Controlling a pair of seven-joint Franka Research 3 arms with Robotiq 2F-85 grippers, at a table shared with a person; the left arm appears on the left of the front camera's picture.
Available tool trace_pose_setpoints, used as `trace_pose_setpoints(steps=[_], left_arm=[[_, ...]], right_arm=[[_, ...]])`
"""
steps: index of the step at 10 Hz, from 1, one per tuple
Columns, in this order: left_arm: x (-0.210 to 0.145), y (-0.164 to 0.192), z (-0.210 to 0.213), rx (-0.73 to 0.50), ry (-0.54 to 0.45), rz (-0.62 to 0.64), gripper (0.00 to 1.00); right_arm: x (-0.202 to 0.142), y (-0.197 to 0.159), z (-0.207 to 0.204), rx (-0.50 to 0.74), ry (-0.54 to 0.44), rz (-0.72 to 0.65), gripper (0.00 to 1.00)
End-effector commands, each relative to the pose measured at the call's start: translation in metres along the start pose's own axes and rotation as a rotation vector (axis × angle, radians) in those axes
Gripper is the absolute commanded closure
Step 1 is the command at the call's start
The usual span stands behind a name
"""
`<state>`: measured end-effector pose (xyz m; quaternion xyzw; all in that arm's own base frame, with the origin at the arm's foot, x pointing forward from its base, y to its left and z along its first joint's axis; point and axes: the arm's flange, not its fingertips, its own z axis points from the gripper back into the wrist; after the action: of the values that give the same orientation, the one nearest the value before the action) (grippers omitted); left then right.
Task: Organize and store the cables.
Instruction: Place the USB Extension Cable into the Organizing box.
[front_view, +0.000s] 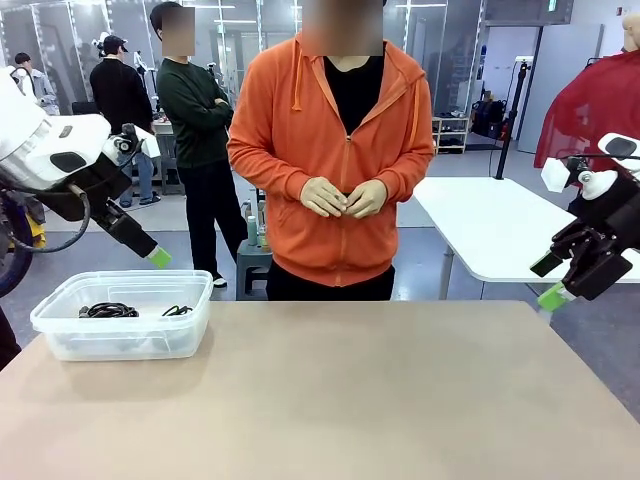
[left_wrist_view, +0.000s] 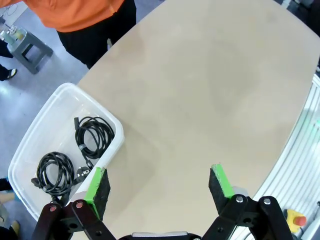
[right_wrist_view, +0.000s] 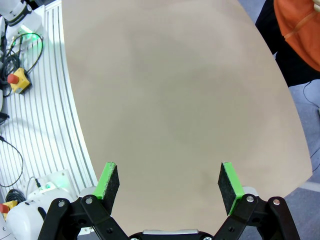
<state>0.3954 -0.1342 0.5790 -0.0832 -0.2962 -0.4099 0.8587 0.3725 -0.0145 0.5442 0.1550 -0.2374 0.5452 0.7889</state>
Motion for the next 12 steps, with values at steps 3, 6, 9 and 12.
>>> trace_pose_setpoints(steps=[3, 6, 9, 12], left_arm=[[0.0004, -0.0002, -0.0011, 0.012, 0.009, 0.001, 0.0], [0.0004, -0.0002, -0.0011, 0.012, 0.009, 0.001, 0.0], [0.0004, -0.0002, -0.0011, 0.012, 0.009, 0.001, 0.0], [0.0004, -0.0002, -0.0011, 0.012, 0.009, 0.001, 0.0]], right_arm=[[0.0024, -0.0018, -0.0006, -0.006, -0.004, -0.006, 0.0], [0.0024, -0.0018, -0.0006, -0.006, -0.004, -0.006, 0.0], [0.0024, -0.0018, -0.0006, -0.006, -0.004, -0.006, 0.0], [0.0024, -0.0018, -0.0006, -0.006, -0.004, -0.006, 0.0]])
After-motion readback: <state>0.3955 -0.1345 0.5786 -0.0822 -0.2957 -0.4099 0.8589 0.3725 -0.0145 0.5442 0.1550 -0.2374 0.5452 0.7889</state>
